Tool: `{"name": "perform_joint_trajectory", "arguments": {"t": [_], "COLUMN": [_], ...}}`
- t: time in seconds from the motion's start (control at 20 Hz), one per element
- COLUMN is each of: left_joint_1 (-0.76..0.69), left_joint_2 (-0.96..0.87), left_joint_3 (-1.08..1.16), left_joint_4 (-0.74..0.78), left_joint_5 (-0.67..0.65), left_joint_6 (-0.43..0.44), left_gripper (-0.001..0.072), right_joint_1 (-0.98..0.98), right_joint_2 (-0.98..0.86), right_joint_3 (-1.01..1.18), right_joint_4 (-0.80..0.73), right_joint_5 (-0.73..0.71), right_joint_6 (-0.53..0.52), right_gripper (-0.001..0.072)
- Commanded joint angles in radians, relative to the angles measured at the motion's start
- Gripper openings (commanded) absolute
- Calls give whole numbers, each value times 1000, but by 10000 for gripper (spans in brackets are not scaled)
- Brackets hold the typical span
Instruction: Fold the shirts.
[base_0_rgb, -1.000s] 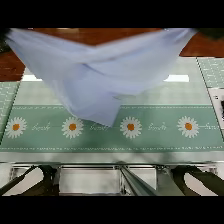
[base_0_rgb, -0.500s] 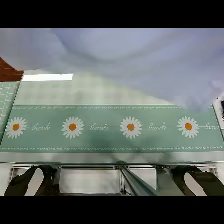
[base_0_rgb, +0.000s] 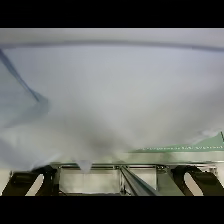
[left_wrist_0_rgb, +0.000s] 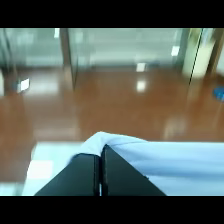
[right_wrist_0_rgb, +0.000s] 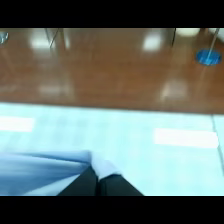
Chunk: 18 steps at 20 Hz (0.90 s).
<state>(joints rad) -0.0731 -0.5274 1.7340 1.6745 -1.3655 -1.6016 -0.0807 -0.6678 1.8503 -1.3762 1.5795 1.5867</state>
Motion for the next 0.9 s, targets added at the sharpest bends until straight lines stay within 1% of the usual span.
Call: {"name": "perform_joint_trajectory", "arguments": {"t": [0.0, 0.1, 0.25, 0.3, 0.35, 0.4, 0.45, 0.55, 0.7, 0.85], "left_joint_1": [-33, -33, -32, -26, -13, 0, 13, 40, 71, 80], "left_joint_2": [-27, -90, -265, -341, -425, -502, -574, -727, -956, -1125], "left_joint_3": [-148, -273, -400, -406, -403, -402, -396, -356, -233, -106], "left_joint_4": [61, 61, 61, 61, 58, 44, 15, -73, -174, -265], "left_joint_5": [-57, -26, 127, 173, 230, 303, 364, 446, 468, 437], "left_joint_6": [-73, -90, -94, -123, -177, -213, -230, -229, -229, -227], "left_gripper": [18, 18, 18, 18, 18, 18, 18, 18, 18, 18], "right_joint_1": [0, 0, 0, 0, 0, 0, -1, 0, 0, 0], "right_joint_2": [9, -4, -112, -174, -248, -331, -413, -579, -826, -1035], "right_joint_3": [-196, -370, -560, -584, -587, -587, -584, -544, -392, -205], "right_joint_4": [92, 115, 152, 167, 174, 195, 220, 246, 252, 253], "right_joint_5": [-12, -121, -292, -335, -371, -422, -481, -576, -643, -630], "right_joint_6": [6, -2, -35, -51, -66, -84, -103, -127, -129, -118], "right_gripper": [27, 27, 27, 27, 27, 27, 27, 27, 27, 27]}}
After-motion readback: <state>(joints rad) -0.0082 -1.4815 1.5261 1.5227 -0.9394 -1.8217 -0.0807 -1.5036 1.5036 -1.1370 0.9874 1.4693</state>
